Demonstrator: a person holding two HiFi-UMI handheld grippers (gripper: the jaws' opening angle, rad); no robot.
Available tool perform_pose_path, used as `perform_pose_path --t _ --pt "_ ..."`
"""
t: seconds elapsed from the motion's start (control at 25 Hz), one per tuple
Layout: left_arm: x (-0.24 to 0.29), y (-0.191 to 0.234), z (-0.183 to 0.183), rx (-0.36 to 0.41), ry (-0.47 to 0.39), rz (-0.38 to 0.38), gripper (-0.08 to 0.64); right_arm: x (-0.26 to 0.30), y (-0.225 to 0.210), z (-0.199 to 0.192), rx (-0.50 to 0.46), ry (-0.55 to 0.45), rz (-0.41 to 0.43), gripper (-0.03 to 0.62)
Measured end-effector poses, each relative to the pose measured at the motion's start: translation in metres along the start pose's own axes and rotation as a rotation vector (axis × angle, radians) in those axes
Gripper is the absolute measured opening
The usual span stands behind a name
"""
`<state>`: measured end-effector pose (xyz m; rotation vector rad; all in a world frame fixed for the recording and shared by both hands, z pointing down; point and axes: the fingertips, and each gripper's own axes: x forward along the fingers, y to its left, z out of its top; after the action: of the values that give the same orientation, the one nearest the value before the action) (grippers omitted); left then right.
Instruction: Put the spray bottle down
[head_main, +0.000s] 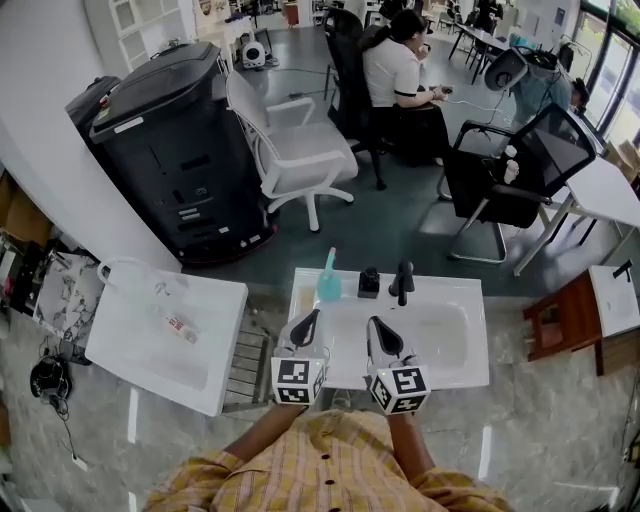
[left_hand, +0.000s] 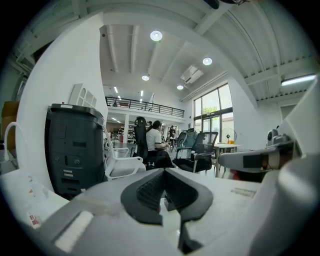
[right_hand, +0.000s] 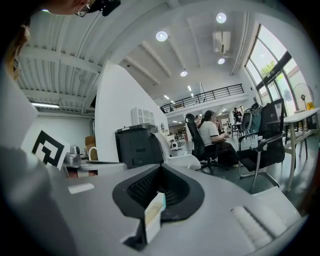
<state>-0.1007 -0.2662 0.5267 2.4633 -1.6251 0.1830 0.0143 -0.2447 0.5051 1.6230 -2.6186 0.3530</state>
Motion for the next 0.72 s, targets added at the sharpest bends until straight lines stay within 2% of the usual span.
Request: perform_pose_path --t 0.72 --pt "-0.028 -0.018 0.000 0.017 -0.051 -0.016 -0.002 -0.018 0.003 -0.002 -0.020 -0.011 -0.014 -0.002"
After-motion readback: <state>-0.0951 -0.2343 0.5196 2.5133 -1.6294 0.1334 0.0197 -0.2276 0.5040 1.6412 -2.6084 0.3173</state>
